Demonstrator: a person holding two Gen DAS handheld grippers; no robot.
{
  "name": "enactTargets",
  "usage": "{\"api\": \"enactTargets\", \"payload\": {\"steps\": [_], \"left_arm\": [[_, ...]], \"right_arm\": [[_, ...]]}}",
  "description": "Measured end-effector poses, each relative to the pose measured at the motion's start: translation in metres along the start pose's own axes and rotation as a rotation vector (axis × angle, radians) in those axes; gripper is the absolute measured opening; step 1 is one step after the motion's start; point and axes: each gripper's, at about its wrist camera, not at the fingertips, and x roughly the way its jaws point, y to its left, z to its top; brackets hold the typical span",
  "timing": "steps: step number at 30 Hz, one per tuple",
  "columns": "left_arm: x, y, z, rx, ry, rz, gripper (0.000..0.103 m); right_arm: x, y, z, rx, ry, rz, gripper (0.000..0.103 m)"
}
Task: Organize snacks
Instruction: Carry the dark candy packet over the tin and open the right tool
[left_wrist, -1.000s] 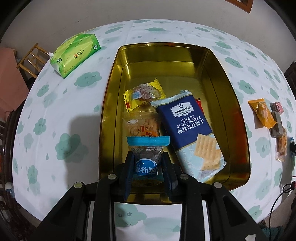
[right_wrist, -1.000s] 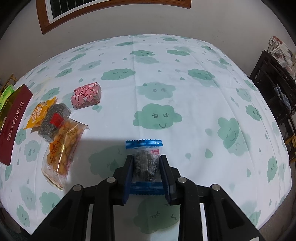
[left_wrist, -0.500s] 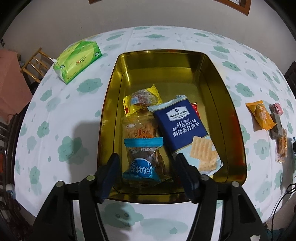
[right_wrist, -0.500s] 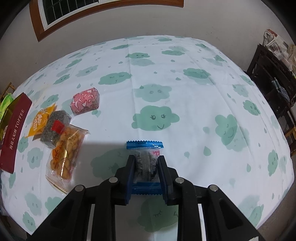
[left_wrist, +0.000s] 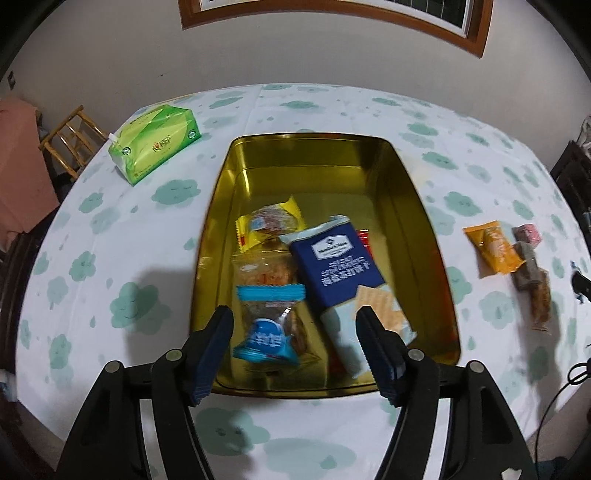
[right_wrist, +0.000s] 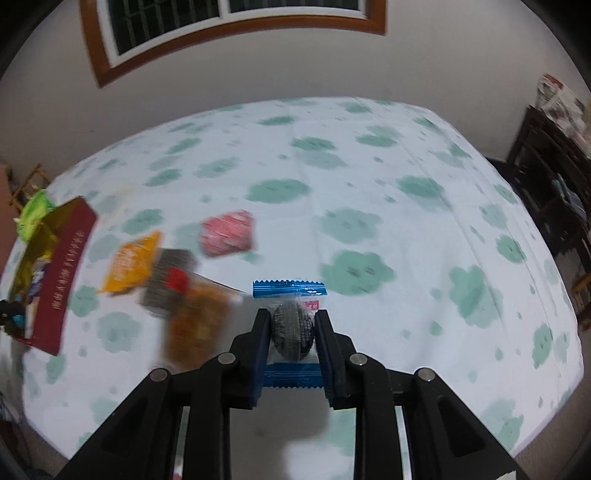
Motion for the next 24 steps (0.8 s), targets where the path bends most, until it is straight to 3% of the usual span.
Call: {"api": "enactTargets", "payload": {"steps": [5,10,16,24], "left_arm": [[-0.004,0.004,-0.006,-0.012,-0.013,0.020,0.073],[-0.009,0.017,-0.014,-0.077,-0.007,-0.033,0.073],[-0.018,0.040,-0.020,-0.120,-0.021,0.021,0.076],[-0.022,0.070,-0.027,-0.189,-0.019,0.075,0.076]], "right_arm": [[-0.008,0.050,0.011,-0.077,-0.020,0.094,0.025],[-0.007,0.114,0.015,-0.171,-0.024,0.204,0.025],[-0.003,0.183,0.014,-0.255,-0.005,0.325,0.025],[-0.001,0.247,0.017,-0.338,0.003,0.403,0.025]]}}
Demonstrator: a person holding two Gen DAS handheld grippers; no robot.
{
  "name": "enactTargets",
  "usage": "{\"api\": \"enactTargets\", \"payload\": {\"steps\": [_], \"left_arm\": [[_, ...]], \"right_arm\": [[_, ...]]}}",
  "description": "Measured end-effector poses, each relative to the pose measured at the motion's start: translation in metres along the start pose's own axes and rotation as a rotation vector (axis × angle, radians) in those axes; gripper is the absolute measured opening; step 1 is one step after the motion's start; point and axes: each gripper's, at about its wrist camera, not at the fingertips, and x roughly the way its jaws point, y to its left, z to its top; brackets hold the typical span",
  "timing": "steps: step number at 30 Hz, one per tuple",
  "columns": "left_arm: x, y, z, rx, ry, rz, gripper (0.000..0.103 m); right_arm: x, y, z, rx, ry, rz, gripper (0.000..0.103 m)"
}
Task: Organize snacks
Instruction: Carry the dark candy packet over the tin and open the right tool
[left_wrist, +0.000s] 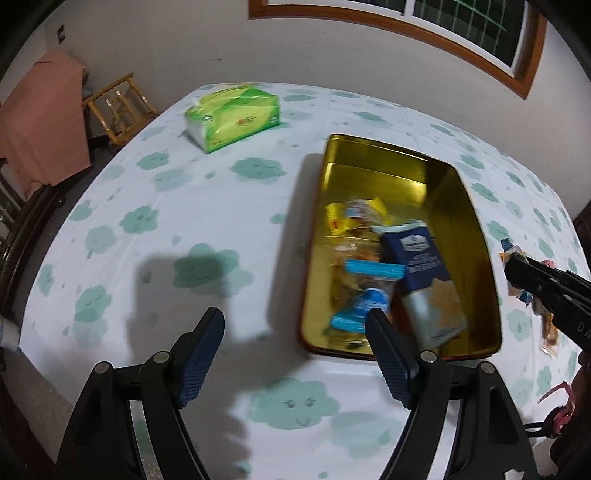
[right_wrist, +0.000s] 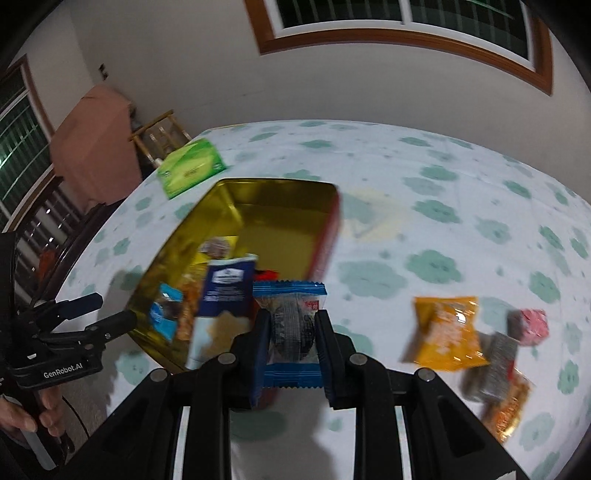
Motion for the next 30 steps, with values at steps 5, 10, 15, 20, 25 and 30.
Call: {"api": "enactTargets", "payload": {"steps": [5,10,15,20,25,30], "left_arm": [[0.000,0.014,-0.003,-0.038,0.009,0.006,0.077],[0.000,0.023,-0.005,-0.059,0.017,0.013,0.077],[0.001,0.027,-0.006,-0.068,0.022,0.011,0.077],[0.002,0.028,-0.007,-0.072,0.027,0.008,0.077],[0.003,0.028,-0.009,-0.076,0.035,0.006,0.077],[0.002,0.026,-0.010,-0.078,0.032,-0.004,0.077]], "right_arm": [[0.016,0.018,0.004,-0.031,0.029,0.020,0.025],[0.030,0.026,0.006,-0.041,0.055,0.025,0.025],[0.040,0.034,0.007,-0.057,0.064,0.019,0.025],[0.046,0.037,0.008,-0.067,0.071,0.006,0.025],[0.048,0.034,0.007,-0.047,0.076,0.023,0.026],[0.036,0.028,0.006,-0.035,0.049,0.015,0.029]]}}
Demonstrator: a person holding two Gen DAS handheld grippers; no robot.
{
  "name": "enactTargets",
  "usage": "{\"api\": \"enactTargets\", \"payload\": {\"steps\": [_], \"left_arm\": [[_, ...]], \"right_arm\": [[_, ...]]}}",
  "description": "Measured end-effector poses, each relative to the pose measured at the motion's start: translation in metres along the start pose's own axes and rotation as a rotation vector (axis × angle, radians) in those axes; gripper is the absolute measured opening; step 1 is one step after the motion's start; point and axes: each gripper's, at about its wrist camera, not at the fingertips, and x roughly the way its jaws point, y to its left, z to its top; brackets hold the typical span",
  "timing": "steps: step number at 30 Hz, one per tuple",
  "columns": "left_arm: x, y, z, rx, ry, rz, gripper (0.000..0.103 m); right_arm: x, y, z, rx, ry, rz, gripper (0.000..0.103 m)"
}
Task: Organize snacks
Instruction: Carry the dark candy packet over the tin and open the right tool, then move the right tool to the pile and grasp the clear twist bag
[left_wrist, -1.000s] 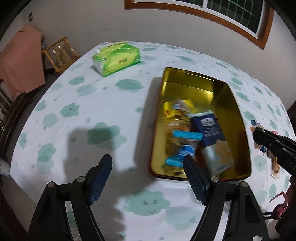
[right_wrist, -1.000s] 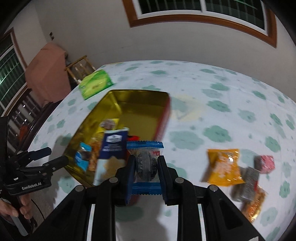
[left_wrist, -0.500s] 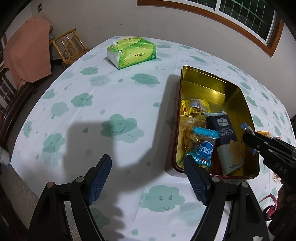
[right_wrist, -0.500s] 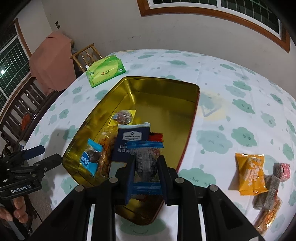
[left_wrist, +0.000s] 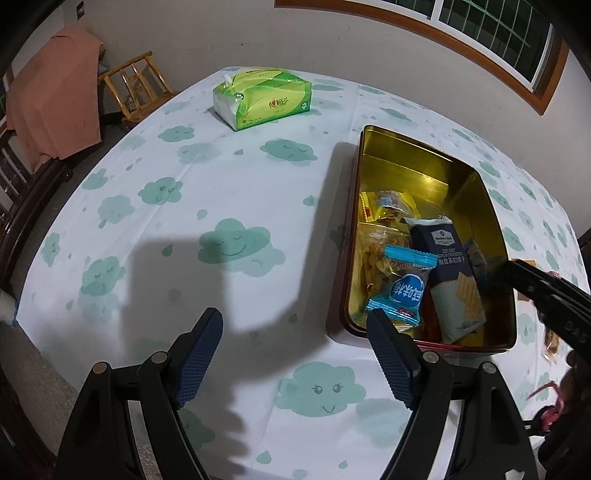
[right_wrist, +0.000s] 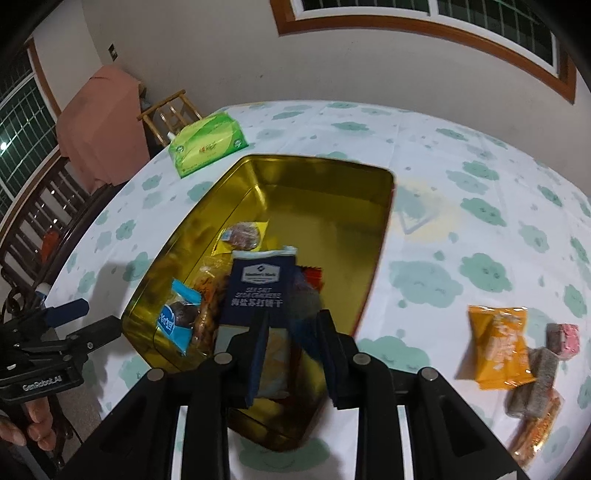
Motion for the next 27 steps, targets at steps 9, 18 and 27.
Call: {"api": "enactTargets", "payload": {"steps": [9,18,27], "left_arm": [[-0.001,-0.013,0.002,0.019,-0.010,-0.025,0.078],[-0.002,-0.033,0.000,0.063,-0.006,-0.048,0.078],[-0.003,-0.048,0.000,0.091,0.001,-0.045,0.078]], "right_arm": [[-0.058,-0.080,-0.039,0.150,-0.041,-0.210,0.039],[-0.073,-0.170,-0.089,0.364,0.038,-0.388,0.043],[-0.055,-0.191,-0.096,0.413,0.067,-0.383,0.046]]}}
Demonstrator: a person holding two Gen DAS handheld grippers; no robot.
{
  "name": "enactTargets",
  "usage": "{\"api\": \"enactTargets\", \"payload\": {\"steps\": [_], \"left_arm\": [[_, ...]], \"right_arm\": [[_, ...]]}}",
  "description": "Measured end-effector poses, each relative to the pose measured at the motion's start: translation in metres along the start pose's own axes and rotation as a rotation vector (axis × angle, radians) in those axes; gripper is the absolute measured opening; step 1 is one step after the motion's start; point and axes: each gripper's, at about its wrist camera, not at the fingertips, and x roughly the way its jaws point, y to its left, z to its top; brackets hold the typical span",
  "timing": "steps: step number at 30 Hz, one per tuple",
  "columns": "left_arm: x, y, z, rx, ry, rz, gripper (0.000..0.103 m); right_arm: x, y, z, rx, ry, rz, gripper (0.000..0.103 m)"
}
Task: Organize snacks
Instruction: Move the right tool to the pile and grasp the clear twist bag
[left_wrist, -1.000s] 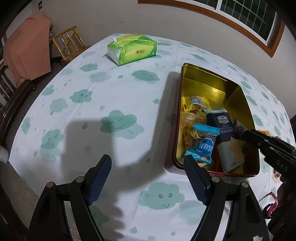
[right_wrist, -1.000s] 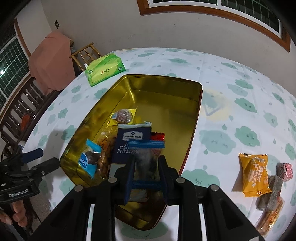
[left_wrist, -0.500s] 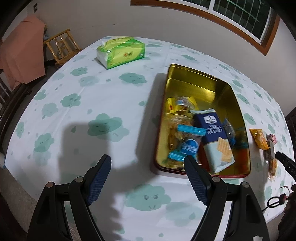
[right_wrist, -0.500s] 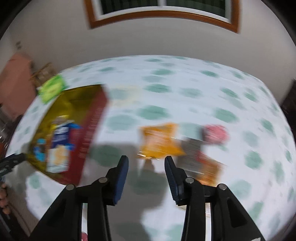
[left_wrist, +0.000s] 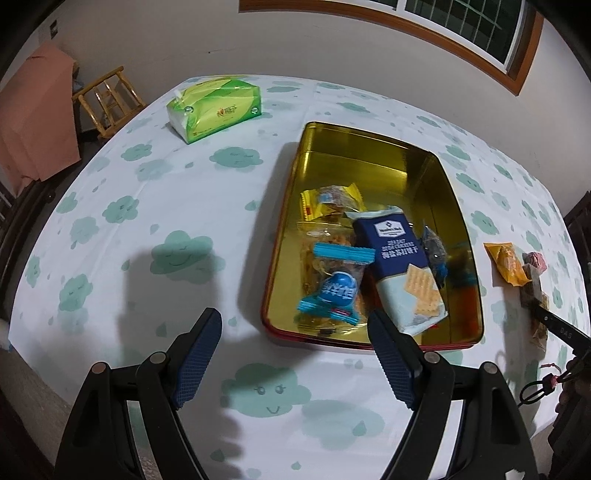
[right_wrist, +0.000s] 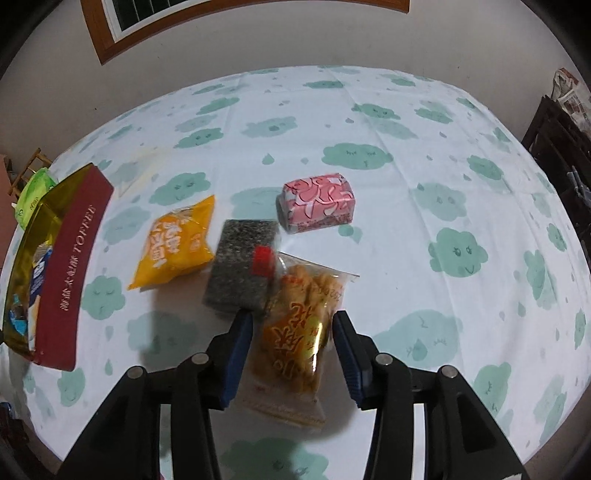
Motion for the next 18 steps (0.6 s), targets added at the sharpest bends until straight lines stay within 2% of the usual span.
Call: {"api": "enactTargets", "payload": {"steps": [3,5,10,18], "left_arm": [[0.000,-0.008,0.001,0.018,0.001,-0.003,0.078],[0.000,-0.014,0.002,0.027,-0.001,-0.007,0.078],[-0.003,-0.034,0.006,0.062,-0.004,-0.016,0.078],[-0.004,-0.081,0.012,0.119,0.003,-0.050,0.078]], "right_arm": [[0.003,-0.002,-0.003,-0.018,0.000,0.017,0.045],[0.001,-0.003,-0.005,-0.049,-0.005,0.021,0.040],[-0.005,-0.015,-0.009,-0.069,-0.020,0.078,0.038],[-0.002,-0.056,-0.002,-0.054,-0.073,0.030,0.038]]}}
